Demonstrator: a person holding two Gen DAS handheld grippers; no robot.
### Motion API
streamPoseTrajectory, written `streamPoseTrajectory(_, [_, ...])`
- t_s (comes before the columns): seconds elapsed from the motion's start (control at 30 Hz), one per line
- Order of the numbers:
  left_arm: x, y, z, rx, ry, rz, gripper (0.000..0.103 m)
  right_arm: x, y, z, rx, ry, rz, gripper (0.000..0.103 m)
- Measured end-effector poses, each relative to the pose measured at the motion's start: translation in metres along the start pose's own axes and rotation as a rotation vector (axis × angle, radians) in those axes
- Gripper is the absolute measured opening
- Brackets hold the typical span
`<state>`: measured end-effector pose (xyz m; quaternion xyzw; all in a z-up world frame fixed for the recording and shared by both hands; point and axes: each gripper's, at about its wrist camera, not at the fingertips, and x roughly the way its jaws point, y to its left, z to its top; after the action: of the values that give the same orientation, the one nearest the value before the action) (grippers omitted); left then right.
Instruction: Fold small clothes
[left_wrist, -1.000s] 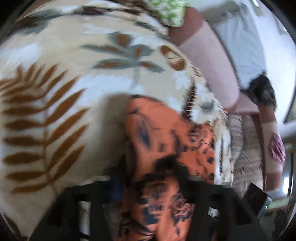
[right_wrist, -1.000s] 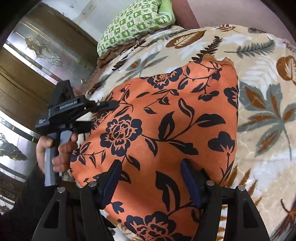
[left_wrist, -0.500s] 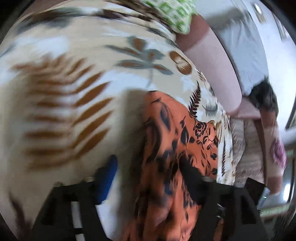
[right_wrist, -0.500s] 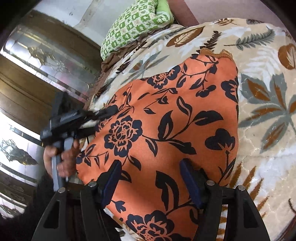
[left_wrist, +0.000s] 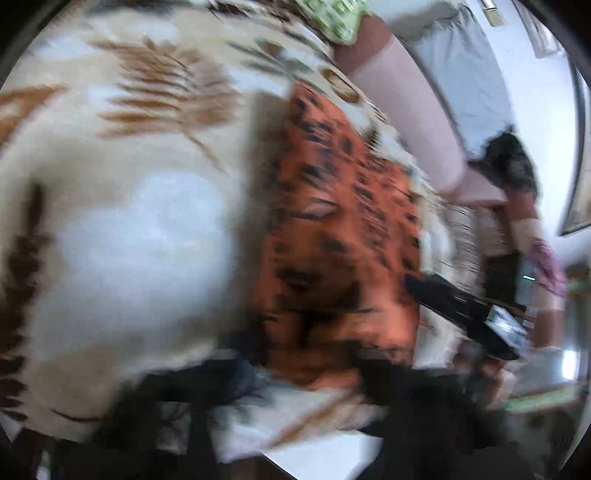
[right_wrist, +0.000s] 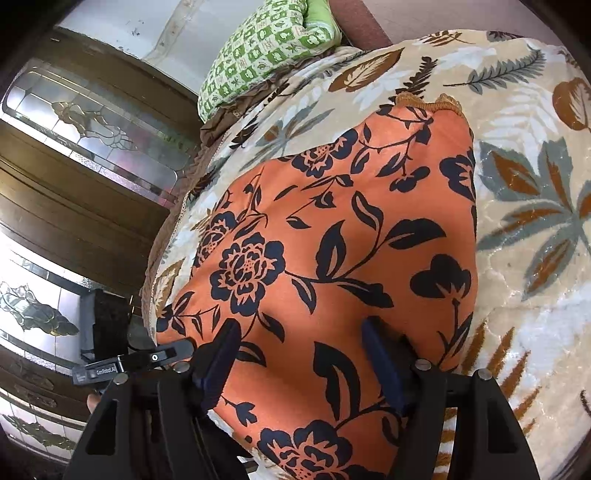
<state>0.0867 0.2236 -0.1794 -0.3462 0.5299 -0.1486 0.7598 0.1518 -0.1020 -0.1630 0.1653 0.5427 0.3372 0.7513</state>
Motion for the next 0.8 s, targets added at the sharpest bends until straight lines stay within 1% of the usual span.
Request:
streamPoseTrajectory(0.03, [-0.005, -0.003, 0.0, 0.013, -0.033, -0.006, 0.022, 0.0, 0.0, 0.0, 0.003, 0.0, 0.003, 0.072])
streamPoseTrajectory(0.07, [-0.007, -0.001, 0.0, 0.008, -0.045, -0.024, 0.021, 0.001, -0.001, 0.0, 0.008, -0.002, 0.003, 0.072])
streamPoseTrajectory(0.1, [-0.003, 0.007, 0.0, -0.025, -0.039, -0.028, 0.021, 0.001, -0.001, 0.001, 0.013, -0.002, 0.004, 0.072])
streamPoseTrajectory(0.13, [0.006, 0.019, 0.0, -0.069, -0.018, -0.007, 0.021, 0.002, -0.001, 0.001, 0.015, -0.001, 0.005, 0.072])
streamPoseTrajectory(0.17, [0.015, 0.033, 0.001, -0.149, 0.013, -0.03, 0.021, 0.004, 0.0, 0.001, 0.015, 0.002, 0.007, 0.072])
streamPoseTrajectory(0.2, [0.01, 0.031, 0.003, -0.162, 0.004, -0.04, 0.021, 0.005, 0.003, 0.001, 0.006, 0.007, -0.001, 0.072])
streamPoseTrajectory(0.27, [-0.001, 0.006, 0.001, -0.046, -0.029, 0.056, 0.021, 0.005, 0.005, 0.001, -0.003, 0.009, -0.011, 0.072])
streamPoseTrajectory(0.3, [-0.004, -0.007, -0.002, 0.006, -0.045, 0.092, 0.021, 0.005, 0.005, 0.001, -0.002, 0.009, -0.013, 0.072])
streamPoseTrajectory(0.33, [-0.009, -0.02, -0.006, 0.049, -0.067, 0.136, 0.024, 0.005, 0.004, 0.001, 0.002, 0.009, -0.011, 0.072])
streamPoseTrajectory(0.37, [-0.015, -0.032, -0.008, 0.085, -0.1, 0.194, 0.038, 0.005, 0.004, 0.002, 0.011, 0.011, -0.011, 0.072])
streamPoseTrajectory(0.4, [-0.021, -0.041, -0.009, 0.108, -0.134, 0.239, 0.049, 0.002, 0.006, 0.003, 0.02, 0.013, -0.017, 0.072])
streamPoseTrajectory(0.43, [-0.026, -0.049, -0.008, 0.12, -0.167, 0.275, 0.07, -0.001, 0.009, 0.004, 0.023, 0.013, -0.025, 0.072])
streamPoseTrajectory(0.47, [-0.035, -0.058, -0.008, 0.14, -0.213, 0.314, 0.079, -0.007, 0.012, 0.006, 0.023, 0.002, -0.031, 0.072])
streamPoseTrajectory(0.5, [-0.041, -0.066, -0.008, 0.168, -0.253, 0.344, 0.079, -0.017, 0.019, 0.008, 0.011, -0.033, -0.025, 0.072])
streamPoseTrajectory(0.53, [-0.046, -0.069, -0.007, 0.195, -0.277, 0.371, 0.079, -0.025, 0.024, 0.01, -0.002, -0.058, -0.004, 0.072])
streamPoseTrajectory(0.57, [-0.048, -0.075, -0.006, 0.23, -0.298, 0.419, 0.079, -0.03, 0.027, 0.011, -0.006, -0.074, 0.022, 0.072])
streamPoseTrajectory(0.6, [-0.046, -0.081, -0.004, 0.256, -0.307, 0.464, 0.079, -0.032, 0.027, 0.013, 0.004, -0.08, 0.05, 0.072])
streamPoseTrajectory(0.63, [-0.042, -0.083, -0.001, 0.271, -0.31, 0.488, 0.079, -0.029, 0.023, 0.014, 0.021, -0.073, 0.05, 0.073])
streamPoseTrajectory(0.7, [-0.036, -0.087, 0.003, 0.293, -0.295, 0.514, 0.079, -0.008, 0.004, 0.011, 0.064, -0.007, -0.024, 0.077])
streamPoseTrajectory(0.73, [-0.033, -0.09, 0.004, 0.295, -0.294, 0.523, 0.079, 0.002, -0.009, 0.007, 0.101, 0.016, -0.024, 0.077])
streamPoseTrajectory(0.8, [-0.03, -0.092, 0.002, 0.305, -0.295, 0.53, 0.079, -0.007, -0.011, 0.004, 0.127, -0.038, 0.025, 0.077])
